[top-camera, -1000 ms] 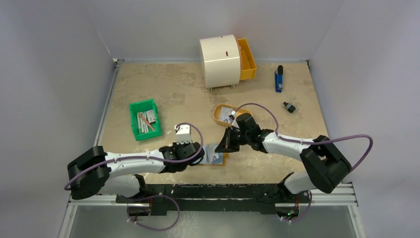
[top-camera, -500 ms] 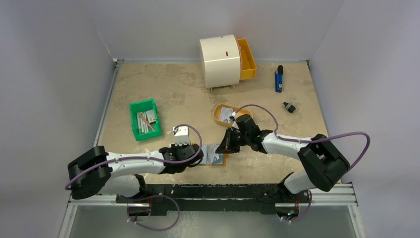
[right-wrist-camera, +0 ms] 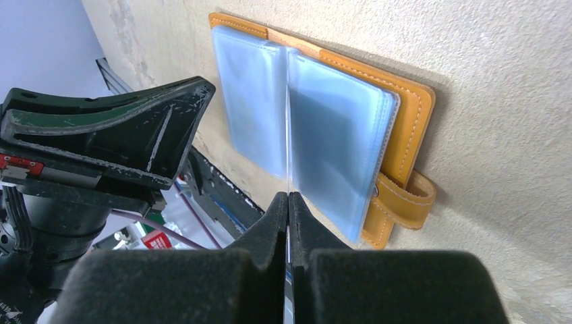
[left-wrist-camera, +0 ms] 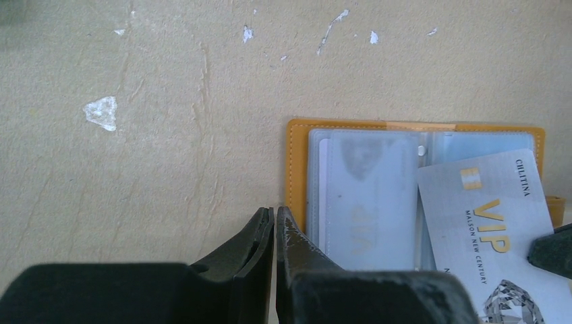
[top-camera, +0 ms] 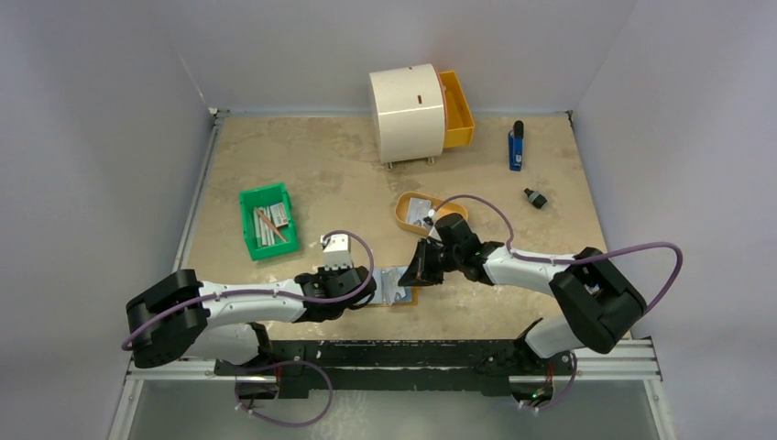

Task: Put the credit cards into the card holder
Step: Insert the credit card into the card holder.

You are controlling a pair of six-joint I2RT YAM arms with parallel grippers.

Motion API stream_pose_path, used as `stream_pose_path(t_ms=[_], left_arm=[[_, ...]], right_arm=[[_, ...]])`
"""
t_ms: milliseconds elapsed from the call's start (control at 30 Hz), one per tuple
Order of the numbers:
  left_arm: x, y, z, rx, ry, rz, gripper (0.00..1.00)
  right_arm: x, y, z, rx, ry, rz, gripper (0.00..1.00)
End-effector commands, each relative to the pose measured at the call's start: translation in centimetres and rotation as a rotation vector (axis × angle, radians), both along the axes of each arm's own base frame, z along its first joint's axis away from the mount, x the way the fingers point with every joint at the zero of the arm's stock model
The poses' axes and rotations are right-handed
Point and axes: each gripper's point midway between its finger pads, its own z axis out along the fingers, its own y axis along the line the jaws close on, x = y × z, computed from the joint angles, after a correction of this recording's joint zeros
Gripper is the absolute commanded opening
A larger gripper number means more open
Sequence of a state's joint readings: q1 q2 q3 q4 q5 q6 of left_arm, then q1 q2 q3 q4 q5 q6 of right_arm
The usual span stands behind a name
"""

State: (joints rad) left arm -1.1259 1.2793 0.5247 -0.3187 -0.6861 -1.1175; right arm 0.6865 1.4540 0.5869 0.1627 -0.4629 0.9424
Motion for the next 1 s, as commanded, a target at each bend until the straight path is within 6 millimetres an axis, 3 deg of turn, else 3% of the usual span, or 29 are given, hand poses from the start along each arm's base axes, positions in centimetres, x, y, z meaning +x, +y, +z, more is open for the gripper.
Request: stream_pose_path(t_ms=[0, 700, 967], left_arm=[[0.3, -0.4, 0.0, -0.035, -0.013, 0.017, 0.05], [0.1, -0.5, -0.6, -0.038, 0.0, 0.008, 0.04], [0.3, -0.8, -0.6, -0.038, 0.0, 0.006, 0.04]], right_arm=[[0.3, 1.3, 1.2, 0.044, -0.031, 0.026, 0.0], [1.4, 1.2, 2.8, 0.059, -0.139, -0.012, 0.0], [1.1, 1.1, 1.4, 0.031, -0.114, -0.001, 0.0]])
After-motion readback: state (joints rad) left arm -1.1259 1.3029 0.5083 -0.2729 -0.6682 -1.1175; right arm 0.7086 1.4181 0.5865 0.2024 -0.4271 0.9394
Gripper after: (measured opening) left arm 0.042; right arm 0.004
